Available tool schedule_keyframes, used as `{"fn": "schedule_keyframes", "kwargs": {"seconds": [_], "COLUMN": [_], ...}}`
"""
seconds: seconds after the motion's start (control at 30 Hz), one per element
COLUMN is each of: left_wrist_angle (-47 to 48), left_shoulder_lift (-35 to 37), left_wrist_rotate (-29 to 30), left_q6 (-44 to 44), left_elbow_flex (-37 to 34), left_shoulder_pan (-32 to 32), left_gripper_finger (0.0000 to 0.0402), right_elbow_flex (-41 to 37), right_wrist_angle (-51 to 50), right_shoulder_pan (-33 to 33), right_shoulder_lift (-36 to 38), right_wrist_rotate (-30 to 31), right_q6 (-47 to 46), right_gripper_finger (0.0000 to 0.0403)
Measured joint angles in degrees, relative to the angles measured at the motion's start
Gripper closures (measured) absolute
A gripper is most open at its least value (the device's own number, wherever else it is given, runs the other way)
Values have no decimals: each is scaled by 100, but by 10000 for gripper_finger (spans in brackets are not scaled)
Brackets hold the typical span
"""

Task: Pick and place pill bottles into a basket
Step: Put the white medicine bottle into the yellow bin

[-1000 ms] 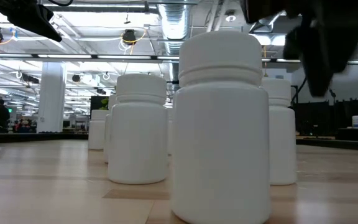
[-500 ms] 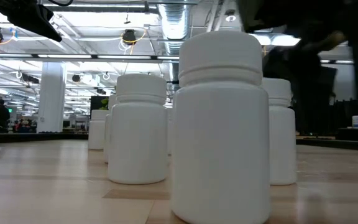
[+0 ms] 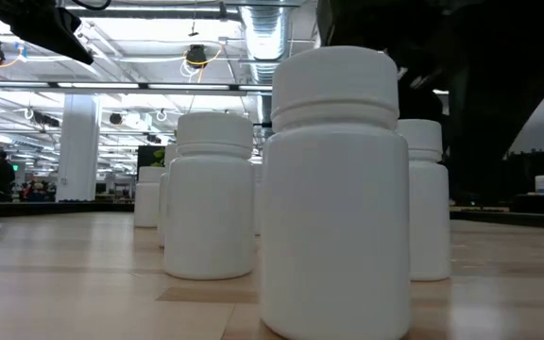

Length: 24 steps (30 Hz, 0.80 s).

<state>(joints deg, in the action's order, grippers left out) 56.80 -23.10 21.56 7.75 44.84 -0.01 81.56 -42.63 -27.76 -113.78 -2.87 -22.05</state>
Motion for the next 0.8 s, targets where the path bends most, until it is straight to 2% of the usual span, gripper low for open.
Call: {"fn": "schedule_keyframes", "kwargs": {"seconds": [0.8], "left_wrist_angle": [37], "left_shoulder_lift": [-1], "left_wrist_rotate": [0], "left_q6": [0], "left_elbow_flex": [0], "left_shoulder_pan": [0], "left_gripper_finger": [401], "right_elbow_flex": [2], "right_wrist_angle": [857], "right_shoulder_pan": [-75], "right_shoulder_lift": [7], "right_wrist_rotate": [-177], "right_q6": [263], "right_gripper_finger": [154]}}
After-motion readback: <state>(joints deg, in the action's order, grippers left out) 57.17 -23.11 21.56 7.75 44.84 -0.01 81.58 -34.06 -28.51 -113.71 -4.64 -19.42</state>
